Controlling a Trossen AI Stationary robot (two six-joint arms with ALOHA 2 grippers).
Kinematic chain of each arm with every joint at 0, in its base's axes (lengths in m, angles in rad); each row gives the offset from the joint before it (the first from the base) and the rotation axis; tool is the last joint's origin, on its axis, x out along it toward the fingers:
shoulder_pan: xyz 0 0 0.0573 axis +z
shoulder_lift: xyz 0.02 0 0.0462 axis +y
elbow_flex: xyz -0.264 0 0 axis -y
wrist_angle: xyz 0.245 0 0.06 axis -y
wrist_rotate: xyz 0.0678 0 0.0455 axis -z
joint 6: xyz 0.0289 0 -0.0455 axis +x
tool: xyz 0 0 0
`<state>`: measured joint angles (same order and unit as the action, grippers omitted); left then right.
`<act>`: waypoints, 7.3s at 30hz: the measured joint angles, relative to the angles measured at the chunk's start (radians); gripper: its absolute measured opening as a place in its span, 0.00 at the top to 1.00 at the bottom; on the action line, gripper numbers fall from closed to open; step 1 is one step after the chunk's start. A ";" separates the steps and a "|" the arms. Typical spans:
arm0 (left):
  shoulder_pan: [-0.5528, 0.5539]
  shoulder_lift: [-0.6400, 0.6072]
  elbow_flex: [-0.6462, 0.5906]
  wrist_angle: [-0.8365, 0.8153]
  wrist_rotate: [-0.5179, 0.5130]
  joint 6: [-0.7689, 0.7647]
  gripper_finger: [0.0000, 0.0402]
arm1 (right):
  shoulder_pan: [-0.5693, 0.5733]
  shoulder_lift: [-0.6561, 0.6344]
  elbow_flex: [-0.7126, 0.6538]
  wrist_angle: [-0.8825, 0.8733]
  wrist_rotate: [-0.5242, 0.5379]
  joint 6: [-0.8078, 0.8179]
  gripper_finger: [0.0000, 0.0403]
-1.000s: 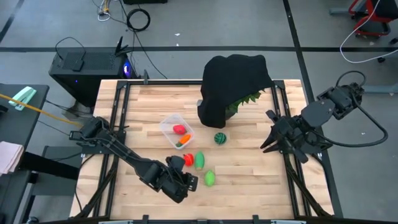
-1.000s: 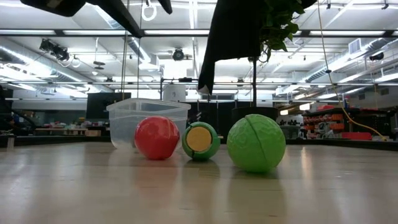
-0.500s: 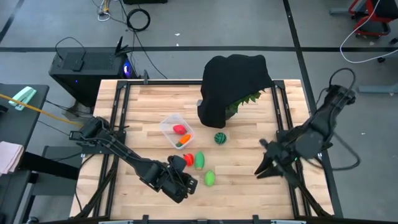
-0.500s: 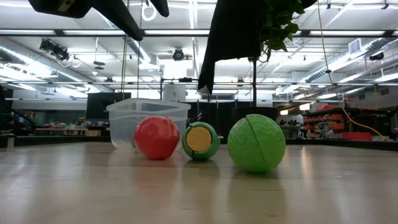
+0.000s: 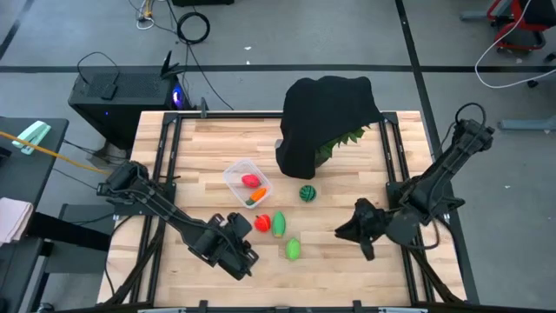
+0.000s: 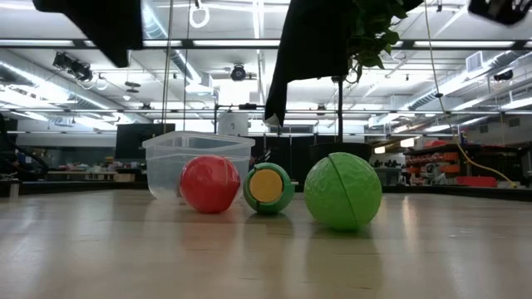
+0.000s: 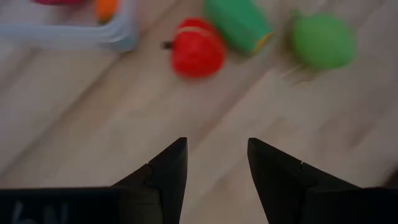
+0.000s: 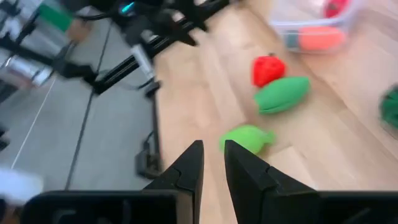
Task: Pick and placing Produce into tupperware
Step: Put the green watermelon into the transparent bin
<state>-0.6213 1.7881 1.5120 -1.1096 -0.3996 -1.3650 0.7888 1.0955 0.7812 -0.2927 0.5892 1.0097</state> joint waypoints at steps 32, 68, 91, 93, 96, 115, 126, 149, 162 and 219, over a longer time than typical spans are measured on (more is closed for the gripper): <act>-0.040 -0.032 0.000 -0.233 -0.045 -0.063 0.57 | -0.534 0.153 -0.267 0.153 -0.242 0.093 0.08; -0.039 -0.030 0.000 -0.249 -0.045 -0.053 0.58 | -0.685 0.275 -0.034 -0.005 -0.273 0.056 0.01; -0.051 -0.030 0.000 -0.255 -0.052 -0.057 0.60 | -0.701 0.519 0.130 -0.114 -0.258 0.106 0.01; -0.051 -0.030 0.000 -0.256 -0.052 -0.057 0.60 | -0.701 0.519 0.130 -0.119 -0.257 0.106 0.01; -0.051 -0.030 0.000 -0.256 -0.052 -0.056 0.60 | -0.701 0.519 0.130 -0.127 -0.254 0.106 0.01; -0.050 -0.030 0.000 -0.256 -0.060 -0.060 0.60 | -0.695 0.548 0.129 -0.122 -0.274 0.113 0.01; -0.050 -0.030 0.000 -0.256 -0.061 -0.061 0.60 | -0.695 0.548 0.129 -0.122 -0.288 0.114 0.06; -0.050 -0.030 0.000 -0.256 -0.061 -0.061 0.60 | -0.694 0.548 0.128 -0.122 -0.333 0.106 0.16; -0.050 -0.030 0.000 -0.256 -0.061 -0.061 0.60 | -0.689 0.547 0.128 -0.120 -0.330 0.106 0.26; -0.050 -0.030 0.000 -0.255 -0.071 -0.055 0.60 | -0.442 0.515 0.637 -0.111 -0.340 -0.296 0.29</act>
<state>-0.6708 1.7576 1.5116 -1.3647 -0.4702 -1.4204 0.3472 1.6104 1.4177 -0.4037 0.2497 0.7138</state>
